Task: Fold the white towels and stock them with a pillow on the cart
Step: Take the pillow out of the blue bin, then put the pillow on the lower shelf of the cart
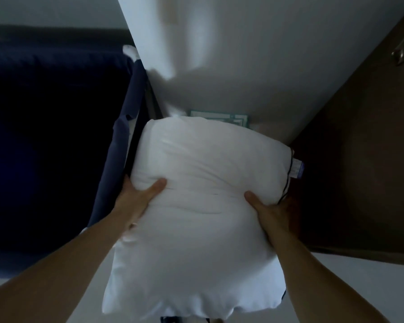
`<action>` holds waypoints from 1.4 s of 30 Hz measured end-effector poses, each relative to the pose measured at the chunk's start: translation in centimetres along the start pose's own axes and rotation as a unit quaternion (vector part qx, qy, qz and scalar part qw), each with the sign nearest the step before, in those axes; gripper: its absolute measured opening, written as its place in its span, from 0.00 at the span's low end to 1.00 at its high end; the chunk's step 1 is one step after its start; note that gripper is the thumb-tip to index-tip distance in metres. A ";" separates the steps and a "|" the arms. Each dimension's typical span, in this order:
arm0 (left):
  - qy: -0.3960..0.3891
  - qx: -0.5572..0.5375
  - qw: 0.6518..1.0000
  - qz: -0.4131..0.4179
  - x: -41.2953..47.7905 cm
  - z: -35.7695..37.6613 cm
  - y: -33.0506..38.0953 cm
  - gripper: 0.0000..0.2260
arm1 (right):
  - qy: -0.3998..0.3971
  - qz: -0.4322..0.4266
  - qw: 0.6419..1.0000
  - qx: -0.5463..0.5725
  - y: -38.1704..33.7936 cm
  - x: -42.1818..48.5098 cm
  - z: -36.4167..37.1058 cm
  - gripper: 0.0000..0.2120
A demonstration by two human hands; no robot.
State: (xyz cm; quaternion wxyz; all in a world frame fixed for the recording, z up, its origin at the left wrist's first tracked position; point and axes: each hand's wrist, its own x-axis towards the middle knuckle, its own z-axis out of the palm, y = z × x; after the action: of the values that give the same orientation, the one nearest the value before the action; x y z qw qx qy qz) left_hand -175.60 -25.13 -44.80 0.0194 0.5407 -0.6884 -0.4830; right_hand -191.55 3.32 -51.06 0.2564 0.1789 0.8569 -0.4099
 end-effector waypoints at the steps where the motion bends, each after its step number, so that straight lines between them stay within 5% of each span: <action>1: -0.003 -0.014 1.000 -0.016 0.5 0.1 0.0 0.60 | -0.006 0.008 1.000 0.006 0.1 0.3 0.2 0.72; 8: -0.013 -0.044 0.998 -0.052 2.1 0.3 -0.4 0.65 | -0.046 0.025 0.996 0.077 0.2 1.8 0.7 0.72; 13: -0.016 -0.087 0.996 -0.031 1.4 -0.1 -0.1 0.59 | -0.090 0.030 0.982 0.160 -0.9 1.1 0.5 0.49; 19: -0.092 -0.112 0.989 0.037 -3.4 -1.9 3.2 0.29 | -0.079 -0.064 0.978 0.183 -3.3 -3.5 -1.0 0.44; 30: -0.194 -0.131 0.956 0.177 -15.5 -10.0 3.6 0.13 | 0.030 -0.132 0.945 0.296 1.7 -20.1 -8.9 0.28; 34: -0.222 -0.113 0.944 0.215 -20.0 -10.7 1.5 0.26 | 0.087 -0.127 0.939 0.308 7.0 -26.6 -11.1 0.24; 42: -0.309 -0.085 0.916 0.239 -29.9 -4.2 0.0 0.35 | 0.183 -0.099 0.915 0.345 18.3 -33.5 -19.9 0.24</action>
State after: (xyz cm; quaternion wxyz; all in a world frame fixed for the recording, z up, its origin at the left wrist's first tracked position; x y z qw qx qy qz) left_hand -160.86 -4.99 -27.74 -0.0333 0.1797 -0.7252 -0.6639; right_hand -160.96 26.93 -32.01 -0.0246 0.2421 0.7077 -0.6632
